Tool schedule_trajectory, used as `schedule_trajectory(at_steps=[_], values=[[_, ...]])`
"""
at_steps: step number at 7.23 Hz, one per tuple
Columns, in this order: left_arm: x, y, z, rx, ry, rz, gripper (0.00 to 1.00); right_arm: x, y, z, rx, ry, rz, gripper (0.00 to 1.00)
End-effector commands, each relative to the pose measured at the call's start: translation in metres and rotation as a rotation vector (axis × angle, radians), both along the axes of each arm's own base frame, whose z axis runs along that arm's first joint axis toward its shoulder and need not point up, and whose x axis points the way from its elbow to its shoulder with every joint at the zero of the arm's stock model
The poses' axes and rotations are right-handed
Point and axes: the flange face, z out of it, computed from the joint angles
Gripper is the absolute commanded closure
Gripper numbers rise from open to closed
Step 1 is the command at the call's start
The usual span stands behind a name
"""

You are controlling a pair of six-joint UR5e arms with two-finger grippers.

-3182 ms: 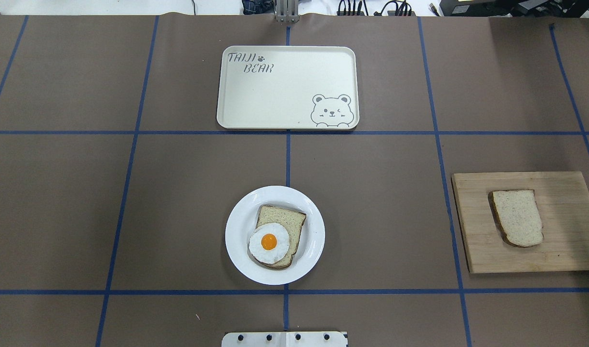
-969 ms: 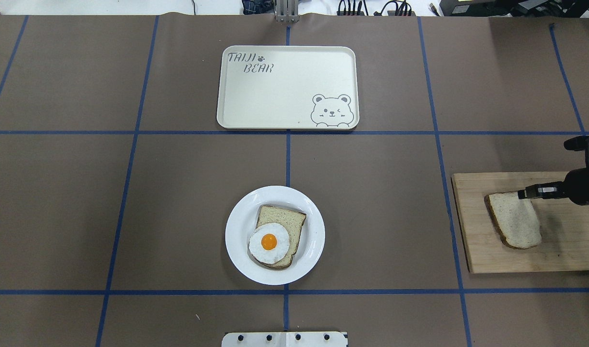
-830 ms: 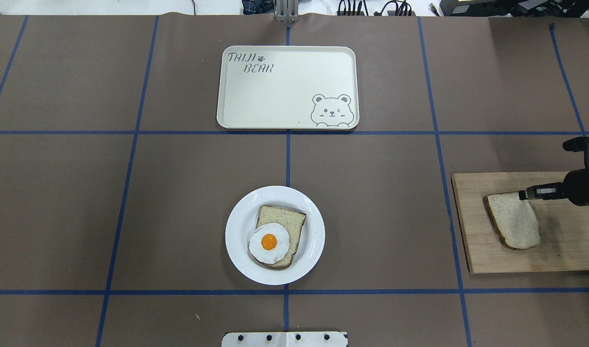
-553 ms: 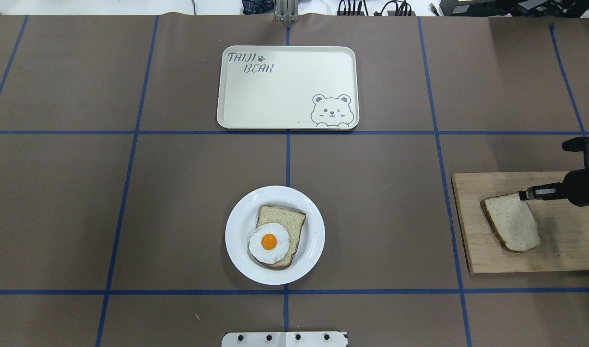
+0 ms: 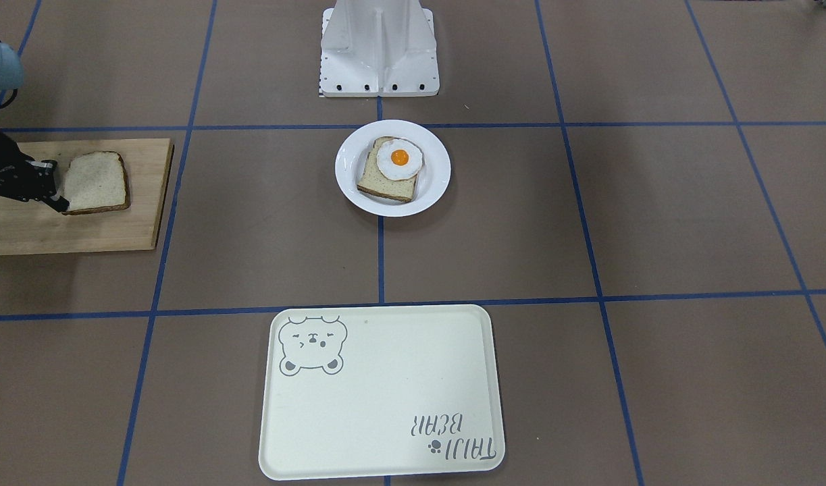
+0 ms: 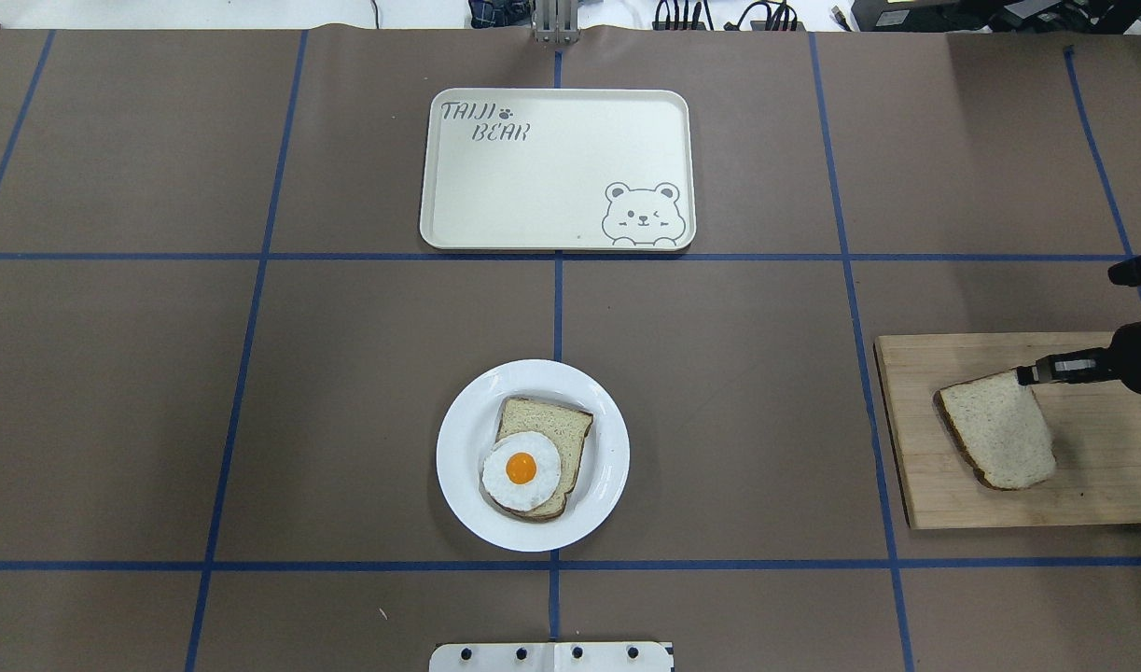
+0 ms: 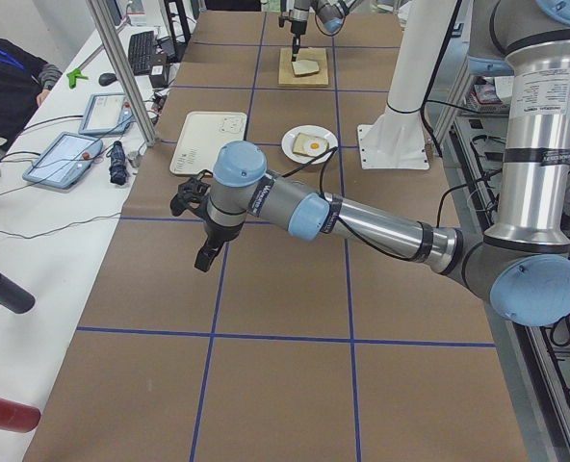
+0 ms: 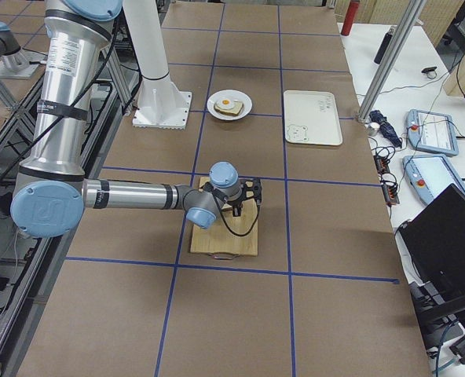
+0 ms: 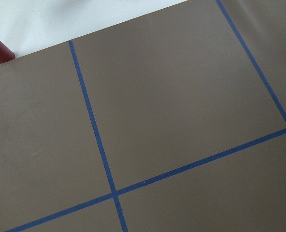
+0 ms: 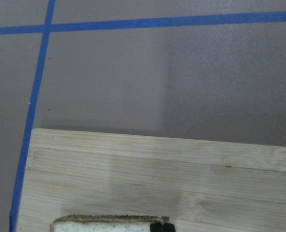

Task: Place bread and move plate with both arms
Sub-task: 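Lower the right gripper onto the bread slice on the wooden board, then grasp the bread slice with the right gripper and lift it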

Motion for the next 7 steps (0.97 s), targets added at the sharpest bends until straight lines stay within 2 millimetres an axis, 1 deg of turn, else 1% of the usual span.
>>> schedule_trajectory(at_steps=[1, 2, 3, 4, 5, 6, 7], values=[[0.0, 0.0, 0.0, 0.0, 0.0, 0.0, 0.02, 0.05, -0.008, -0.011, -0.008, -0.098, -0.025, 1.0], [0.0, 0.0, 0.001, -0.003, 0.0, 0.0, 0.02, 0.071, -0.012, -0.021, -0.017, -0.157, -0.034, 1.0], [0.0, -0.001, 0.001, -0.003, 0.002, 0.0, 0.02, 0.088, -0.019, -0.035, -0.014, -0.217, -0.056, 1.0], [0.0, -0.001, 0.001, -0.005, 0.002, -0.001, 0.02, 0.095, -0.027, -0.047, -0.008, -0.257, -0.077, 1.0], [0.0, -0.001, 0.0, -0.007, 0.004, -0.004, 0.02, 0.094, -0.043, -0.065, 0.003, -0.276, -0.079, 1.0], [0.0, -0.001, 0.001, -0.01, 0.005, -0.005, 0.02, 0.088, -0.065, -0.086, -0.033, -0.293, -0.049, 1.0], [0.0, -0.001, 0.001, -0.015, 0.011, -0.008, 0.02, 0.077, -0.088, -0.121, -0.114, -0.321, 0.01, 1.0]])
